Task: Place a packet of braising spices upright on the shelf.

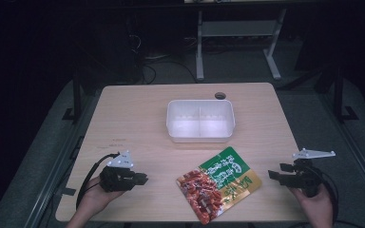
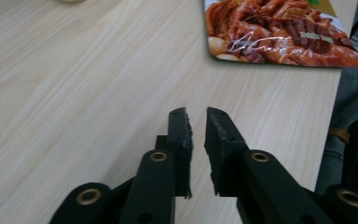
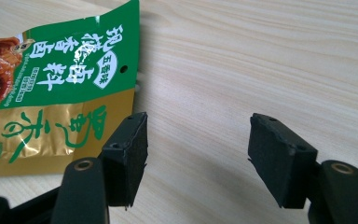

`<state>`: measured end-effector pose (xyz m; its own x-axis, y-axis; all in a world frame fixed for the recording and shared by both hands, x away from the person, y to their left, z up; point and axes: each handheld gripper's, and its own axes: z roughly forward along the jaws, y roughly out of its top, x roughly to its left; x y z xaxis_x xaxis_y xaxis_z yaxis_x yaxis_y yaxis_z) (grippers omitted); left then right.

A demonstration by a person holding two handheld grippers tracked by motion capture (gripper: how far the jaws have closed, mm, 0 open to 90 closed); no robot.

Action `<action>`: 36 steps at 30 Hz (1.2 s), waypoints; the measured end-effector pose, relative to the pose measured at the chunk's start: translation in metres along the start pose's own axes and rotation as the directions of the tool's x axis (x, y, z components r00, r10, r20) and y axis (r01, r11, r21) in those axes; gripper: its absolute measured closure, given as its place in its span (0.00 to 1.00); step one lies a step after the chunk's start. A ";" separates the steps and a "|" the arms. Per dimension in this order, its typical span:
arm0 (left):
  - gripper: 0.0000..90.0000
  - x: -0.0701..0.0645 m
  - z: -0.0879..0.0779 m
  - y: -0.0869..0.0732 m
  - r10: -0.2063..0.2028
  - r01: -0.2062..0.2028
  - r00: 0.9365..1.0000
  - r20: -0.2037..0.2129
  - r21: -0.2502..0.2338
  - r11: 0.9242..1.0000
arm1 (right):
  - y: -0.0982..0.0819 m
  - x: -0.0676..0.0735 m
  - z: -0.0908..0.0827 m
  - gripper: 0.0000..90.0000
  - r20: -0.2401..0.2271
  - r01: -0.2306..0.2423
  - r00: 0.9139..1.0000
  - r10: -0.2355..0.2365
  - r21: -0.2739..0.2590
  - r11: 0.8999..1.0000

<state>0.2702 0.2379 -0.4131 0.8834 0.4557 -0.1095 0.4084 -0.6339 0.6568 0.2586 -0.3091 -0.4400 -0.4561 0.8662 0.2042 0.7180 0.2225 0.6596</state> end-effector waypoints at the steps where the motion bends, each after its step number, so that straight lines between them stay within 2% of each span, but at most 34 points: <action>1: 0.91 -0.002 0.001 0.003 0.004 -0.004 1.000 0.004 0.003 1.000 | 0.000 0.000 0.000 0.41 0.000 -0.001 1.000 0.001 0.001 1.000; 6: 0.94 -0.008 0.007 0.011 0.029 -0.029 0.999 0.022 0.021 0.999 | 0.000 0.000 0.000 0.41 0.002 0.000 1.000 0.000 0.002 1.000; 13: 0.96 -0.017 0.016 0.027 0.058 -0.059 0.997 0.048 0.019 0.998 | 0.000 0.000 -0.001 0.40 0.007 0.001 1.000 -0.001 -0.002 1.000; 22: 0.96 -0.030 0.036 0.050 0.104 -0.106 0.991 0.084 0.022 0.994 | 0.000 0.000 -0.003 0.40 0.007 0.000 1.000 0.000 -0.010 1.000; 36: 0.97 -0.041 0.057 0.066 0.130 -0.135 0.984 0.118 0.035 0.990 | 0.000 0.001 -0.003 0.39 0.006 0.000 1.000 0.000 -0.012 1.000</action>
<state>0.2741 0.1418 -0.4077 0.9499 0.2925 -0.1106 0.2933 -0.7108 0.6393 0.2570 -0.3098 -0.4376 -0.4528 0.8690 0.1996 0.7115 0.2173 0.6682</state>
